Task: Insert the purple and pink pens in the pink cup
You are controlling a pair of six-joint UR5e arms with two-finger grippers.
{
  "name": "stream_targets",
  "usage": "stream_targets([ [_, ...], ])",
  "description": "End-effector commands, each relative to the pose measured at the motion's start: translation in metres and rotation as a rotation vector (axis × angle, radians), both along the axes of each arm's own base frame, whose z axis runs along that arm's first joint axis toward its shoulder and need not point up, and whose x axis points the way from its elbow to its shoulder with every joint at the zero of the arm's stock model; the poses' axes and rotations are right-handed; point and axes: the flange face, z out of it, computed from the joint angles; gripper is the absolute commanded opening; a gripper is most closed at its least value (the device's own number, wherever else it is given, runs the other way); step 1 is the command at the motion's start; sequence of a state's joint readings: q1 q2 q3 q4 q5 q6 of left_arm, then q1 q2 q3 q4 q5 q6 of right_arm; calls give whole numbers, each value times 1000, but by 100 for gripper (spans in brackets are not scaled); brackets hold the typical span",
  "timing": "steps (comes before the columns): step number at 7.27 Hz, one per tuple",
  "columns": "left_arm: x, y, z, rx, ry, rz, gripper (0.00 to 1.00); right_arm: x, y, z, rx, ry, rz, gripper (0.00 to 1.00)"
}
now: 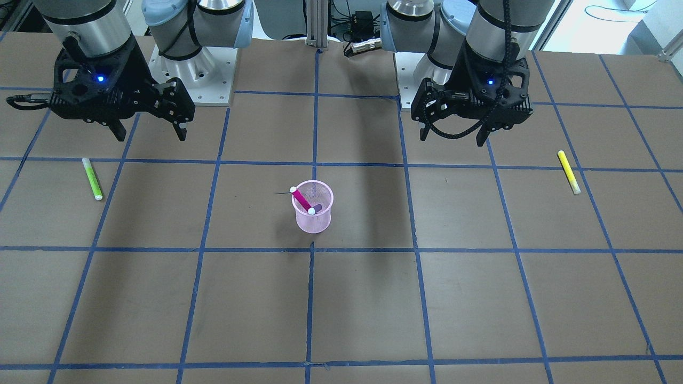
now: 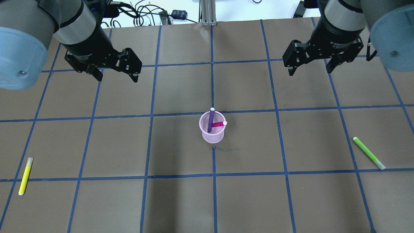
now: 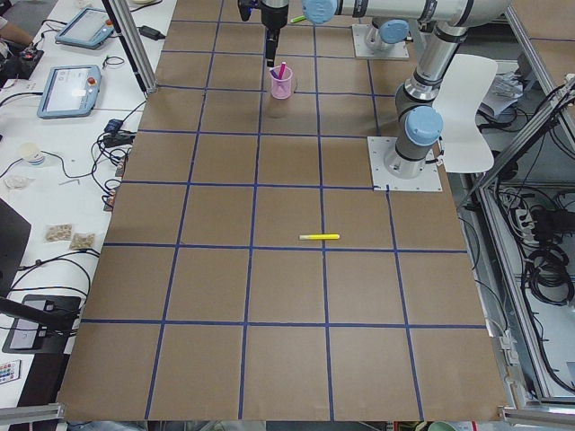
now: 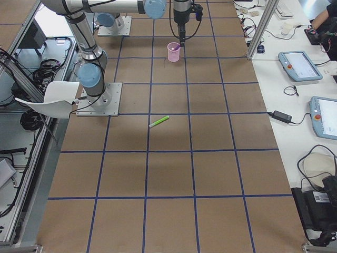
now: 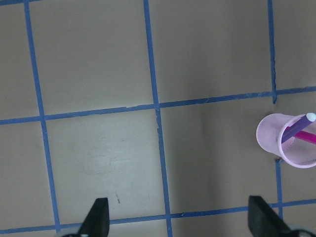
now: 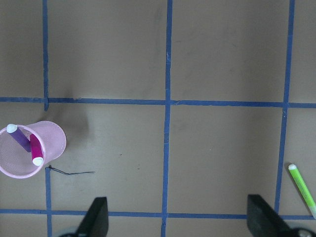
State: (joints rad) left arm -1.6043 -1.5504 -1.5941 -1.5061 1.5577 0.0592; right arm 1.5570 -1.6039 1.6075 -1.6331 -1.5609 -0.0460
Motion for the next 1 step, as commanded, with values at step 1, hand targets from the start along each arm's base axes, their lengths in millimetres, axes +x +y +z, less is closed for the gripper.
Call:
stream_targets([
  [1,0,-2,-3,8,-6,-1,100,0,1,2,-3,1,0,100],
])
